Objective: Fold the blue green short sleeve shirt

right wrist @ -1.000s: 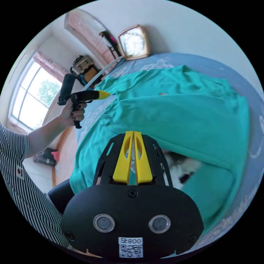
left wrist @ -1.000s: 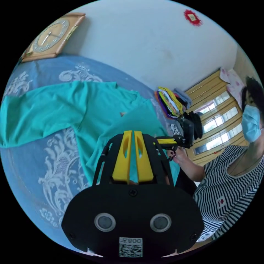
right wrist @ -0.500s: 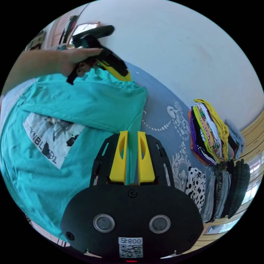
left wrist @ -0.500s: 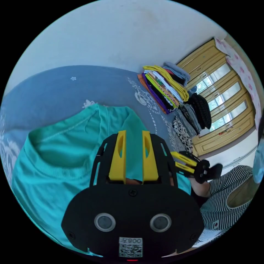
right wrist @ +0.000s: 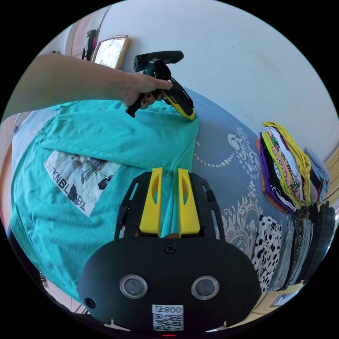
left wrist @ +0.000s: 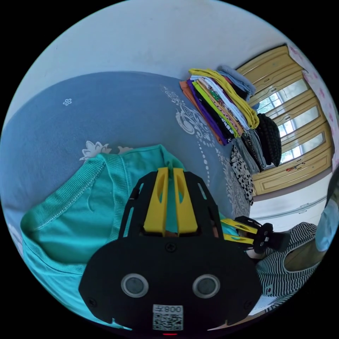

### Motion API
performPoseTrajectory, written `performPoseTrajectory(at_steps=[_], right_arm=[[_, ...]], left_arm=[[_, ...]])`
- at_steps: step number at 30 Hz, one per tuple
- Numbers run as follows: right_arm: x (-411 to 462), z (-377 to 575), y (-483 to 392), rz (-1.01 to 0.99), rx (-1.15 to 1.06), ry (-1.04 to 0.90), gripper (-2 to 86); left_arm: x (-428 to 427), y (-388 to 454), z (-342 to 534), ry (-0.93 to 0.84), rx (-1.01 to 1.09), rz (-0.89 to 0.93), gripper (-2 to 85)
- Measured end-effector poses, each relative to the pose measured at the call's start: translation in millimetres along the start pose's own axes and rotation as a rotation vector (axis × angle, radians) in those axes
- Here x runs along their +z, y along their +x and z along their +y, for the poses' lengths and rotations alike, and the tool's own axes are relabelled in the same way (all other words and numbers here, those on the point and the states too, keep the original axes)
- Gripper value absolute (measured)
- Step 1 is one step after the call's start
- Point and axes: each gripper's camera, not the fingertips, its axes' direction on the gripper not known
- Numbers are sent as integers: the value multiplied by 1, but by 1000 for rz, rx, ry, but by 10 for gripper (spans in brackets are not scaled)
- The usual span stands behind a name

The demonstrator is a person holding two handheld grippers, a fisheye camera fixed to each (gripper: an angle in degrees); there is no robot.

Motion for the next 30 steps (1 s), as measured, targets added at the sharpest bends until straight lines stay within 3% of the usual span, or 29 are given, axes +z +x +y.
performPoseTrajectory(at_steps=[12,21,30], right_arm=[[36,63,43,-27,21,-33,36],[40,137,131,-40,207,49,13],[99,198,208,-194,329,-56,10]], left_arm=[[60,40,-23,24,-3,54,5],[95,110,-85,50,96,64,4],[182,133,-125,-72,49,-4,6]])
